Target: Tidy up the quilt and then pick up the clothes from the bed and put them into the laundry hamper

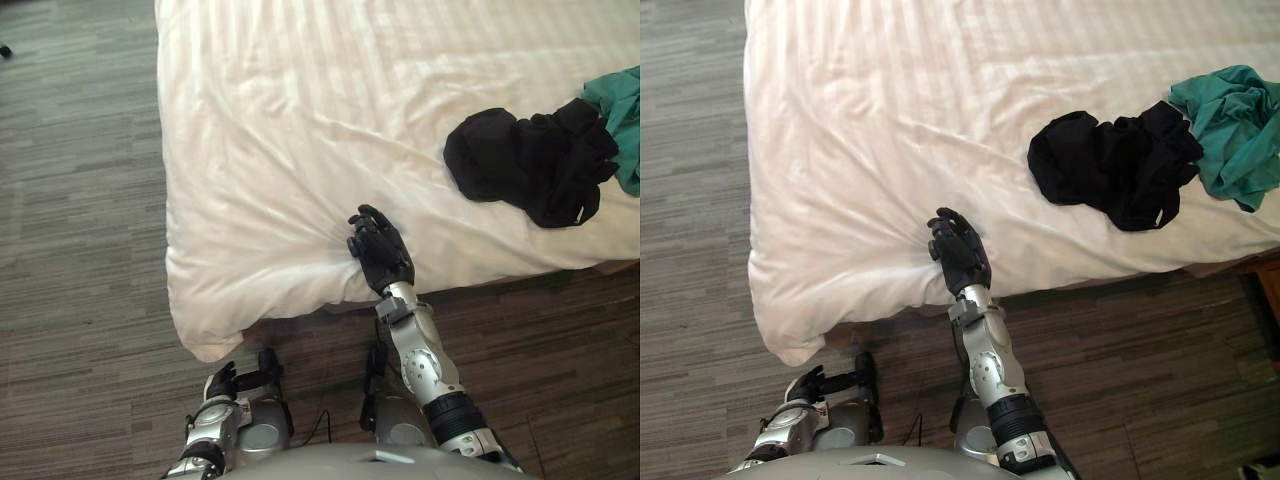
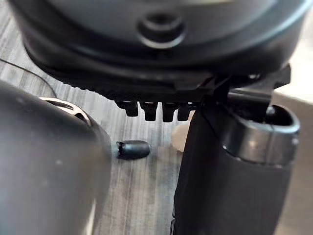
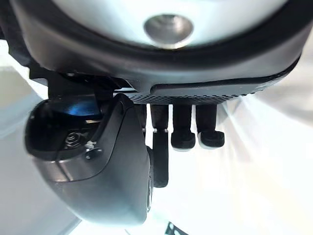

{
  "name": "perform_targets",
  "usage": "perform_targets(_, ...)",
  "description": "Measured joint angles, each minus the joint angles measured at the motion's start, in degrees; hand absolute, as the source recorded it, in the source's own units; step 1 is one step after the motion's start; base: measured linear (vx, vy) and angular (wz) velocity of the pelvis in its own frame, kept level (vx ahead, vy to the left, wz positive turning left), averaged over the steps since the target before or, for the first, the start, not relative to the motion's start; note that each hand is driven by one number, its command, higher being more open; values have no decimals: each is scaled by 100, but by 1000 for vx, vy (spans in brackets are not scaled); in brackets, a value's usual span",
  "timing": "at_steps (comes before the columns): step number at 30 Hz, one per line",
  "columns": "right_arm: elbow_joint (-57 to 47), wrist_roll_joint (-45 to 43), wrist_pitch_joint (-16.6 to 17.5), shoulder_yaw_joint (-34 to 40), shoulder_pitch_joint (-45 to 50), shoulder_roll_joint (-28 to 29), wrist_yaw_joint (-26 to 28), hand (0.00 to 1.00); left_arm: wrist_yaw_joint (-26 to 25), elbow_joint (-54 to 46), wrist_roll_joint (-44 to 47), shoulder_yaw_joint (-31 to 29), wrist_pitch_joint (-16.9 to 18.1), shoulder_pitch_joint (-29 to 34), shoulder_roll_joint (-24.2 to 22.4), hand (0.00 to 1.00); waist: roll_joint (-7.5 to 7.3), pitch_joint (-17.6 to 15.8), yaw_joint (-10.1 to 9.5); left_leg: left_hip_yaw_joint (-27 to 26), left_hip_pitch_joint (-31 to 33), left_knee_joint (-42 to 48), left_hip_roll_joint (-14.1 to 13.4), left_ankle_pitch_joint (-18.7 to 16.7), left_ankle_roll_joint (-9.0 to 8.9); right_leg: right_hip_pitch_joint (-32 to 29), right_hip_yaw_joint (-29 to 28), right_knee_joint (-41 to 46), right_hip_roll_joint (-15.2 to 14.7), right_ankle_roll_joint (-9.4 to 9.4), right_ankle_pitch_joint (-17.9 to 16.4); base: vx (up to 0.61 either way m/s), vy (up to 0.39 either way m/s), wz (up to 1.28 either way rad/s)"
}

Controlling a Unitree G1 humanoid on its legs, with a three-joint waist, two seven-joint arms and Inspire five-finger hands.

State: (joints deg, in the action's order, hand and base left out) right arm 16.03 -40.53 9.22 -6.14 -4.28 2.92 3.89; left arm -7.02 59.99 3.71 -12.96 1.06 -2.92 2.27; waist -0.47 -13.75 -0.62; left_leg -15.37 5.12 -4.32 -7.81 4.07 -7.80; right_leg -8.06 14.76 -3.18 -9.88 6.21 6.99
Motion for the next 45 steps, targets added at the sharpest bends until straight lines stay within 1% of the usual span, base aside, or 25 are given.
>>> perform_targets(2,20,199,-7,536,270,74,-42,0,0,-32,16,-94,-10,26,-66,100,-11,138,-78,-116,-71,14,-38,-62,6,28,-48,4,-4,3,-9,-10,-4,-16)
perform_targets(7,611,192,-28,1710,688,82,-303,0,9,-33,27,-367,-91,77,-147,100,-127,381,-49,-478,-244,22,-87,-214,6,113,-118,15,2,-6,-67,-1,-10,-17)
perform_targets(10,1416,188,-120,2648,1015,96,-791,0,65,-36,39,-400,-112,104,-214,100,-122,507,-33,-929,-388,20,-174,-173,-42,138,-161,83,-3,11,-145,74,-11,-9)
perform_targets(11,1749,189,-151,2905,1183,88,-946,100,109,-39,43,-492,-115,122,-231,100,-115,512,-12,-998,-463,16,-177,-192,-66,140,-227,129,-10,6,-178,81,-6,-26)
perform_targets(16,2209,446,-365,3090,1953,56,-1086,100,148,-237,19,-603,-119,265,-242,100,-72,537,220,-1262,-718,105,-237,-314,-123,230,-314,223,10,-15,-230,74,-16,-25)
perform_targets(19,2504,853,-399,3058,2021,50,-1076,100,148,-244,15,-604,-148,369,-264,100,-62,559,230,-1359,-896,259,-292,-455,-155,368,-385,290,31,4,-316,7,-27,-20)
perform_targets(25,3029,1795,-645,2907,1883,20,-978,100,160,-257,-70,-616,-140,635,-340,100,113,705,209,-1714,-1161,605,-512,-690,-253,415,-747,440,226,-78,-412,-19,-39,-36)
perform_targets(26,3062,2071,-646,2786,1840,-48,-983,100,133,-258,-181,-636,-138,724,-323,100,103,678,178,-1597,-1115,1032,-596,-910,-210,356,-927,530,316,-97,-421,-46,-57,-78)
perform_targets(27,3155,2431,-650,2602,1753,-174,-1009,100,124,-311,-154,-680,-136,740,-292,100,84,666,130,-1006,-846,1727,-738,-1258,34,213,-1185,673,431,-134,-446,-66,-71,-91)
perform_targets(28,3196,2609,-650,2467,1703,-267,-1010,100,113,-357,-116,-744,-168,739,-288,100,54,648,69,-586,-643,2119,-796,-1453,118,103,-1326,731,470,-160,-466,-114,-20,-101)
perform_targets(29,3257,2850,-648,2308,1608,-411,-1008,100,101,-380,2,-807,-255,737,-288,100,89,641,-16,148,-350,2684,-819,-1707,90,-39,-1529,839,545,-197,-488,-111,87,-115)
perform_targets(30,3373,3153,-707,2142,1392,-575,-1010,100,96,-377,193,-811,-292,728,-303,100,191,589,-65,1071,-128,3251,-777,-1986,-39,-224,-1810,996,703,-176,-465,-147,203,-132)
perform_targets(31,3436,3313,-773,2016,1251,-667,-999,100,34,-354,372,-818,-369,704,-356,100,271,530,-78,1682,-167,3449,-702,-2230,-161,-289,-2006,1126,823,-125,-430,-129,207,-115)
perform_targets(32,3471,3343,-792,1955,1201,-682,-972,100,11,-319,457,-802,-405,697,-364,100,275,525,-84,1807,-248,3410,-652,-2331,-177,-329,-2118,1160,861,-90,-408,-164,201,-90)
perform_targets(33,3460,3344,-808,1859,1150,-697,-909,100,24,-307,553,-800,-448,690,-333,100,254,504,-55,1829,-414,3246,-539,-2455,-108,-392,-2251,1209,888,-24,-366,-206,162,-63)
perform_targets(34,3423,3346,-791,1743,1141,-689,-826,100,77,-313,544,-791,-438,686,-286,100,146,457,-30,1797,-505,3053,-387,-2589,-49,-536,-2335,1219,776,25,-327,-237,161,-56)
perform_targets(36,3447,3355,-796,1663,1053,-663,-743,100,108,-309,539,-739,-419,581,-222,100,38,402,-135,1384,-595,2856,-208,-2815,-40,-729,-2446,1217,602,2,-350,-297,205,-92)
perform_targets(37,3434,3353,-804,1698,1027,-535,-707,100,153,-210,541,-689,-500,513,-147,100,-32,341,-183,1031,-687,2691,-81,-2703,101,-782,-2139,1061,361,-322,-548,-301,208,-126)
perform_targets(38,3412,3347,-827,1748,997,-490,-683,100,163,-195,501,-573,-486,502,-110,100,-30,315,-183,851,-753,2592,-63,-2613,131,-790,-1883,993,264,-538,-694,-274,165,-128)
perform_targets(40,3435,3476,-839,1723,891,-486,-665,100,194,-191,454,-340,-441,455,2,100,-43,176,-222,138,-1051,2349,-39,-2425,187,-984,-675,1246,-89,-1203,-1170,-263,103,-154)
perform_targets(41,3476,3542,-850,1734,794,-495,-679,100,196,-191,281,-159,-275,480,50,100,-62,181,-234,-230,-1239,2266,-127,-2386,175,-1125,70,1952,-265,-1157,-1148,-199,6,-157)
perform_targets(42,3510,3583,-850,1734,795,-507,-703,100,197,-191,146,-2,-189,507,77,100,-62,189,-178,-407,-1374,2228,-160,-2371,149,-1046,462,2596,-311,-1145,-1125,-93,-72,-125)
perform_targets(43,3584,3587,-850,1740,833,-520,-719,100,227,-196,3,191,-86,506,84,100,-135,191,-92,-535,-1523,2176,-44,-2368,136,-853,699,2643,-363,-880,-689,-60,-26,-84)
perform_targets(44,3628,3581,-849,1724,841,-515,-727,100,242,-199,-17,199,-58,450,156,100,-268,205,-65,-601,-1611,2108,50,-2386,196,-810,697,2477,-372,-789,-231,-85,3,-113)
perform_targets(45,3789,3583,-837,1651,745,-560,-714,100,311,-64,-98,283,-35,371,146,100,-152,219,-31,-489,-1621,1889,174,-2389,471,-776,415,1951,-23,-531,208,-196,26,-116)
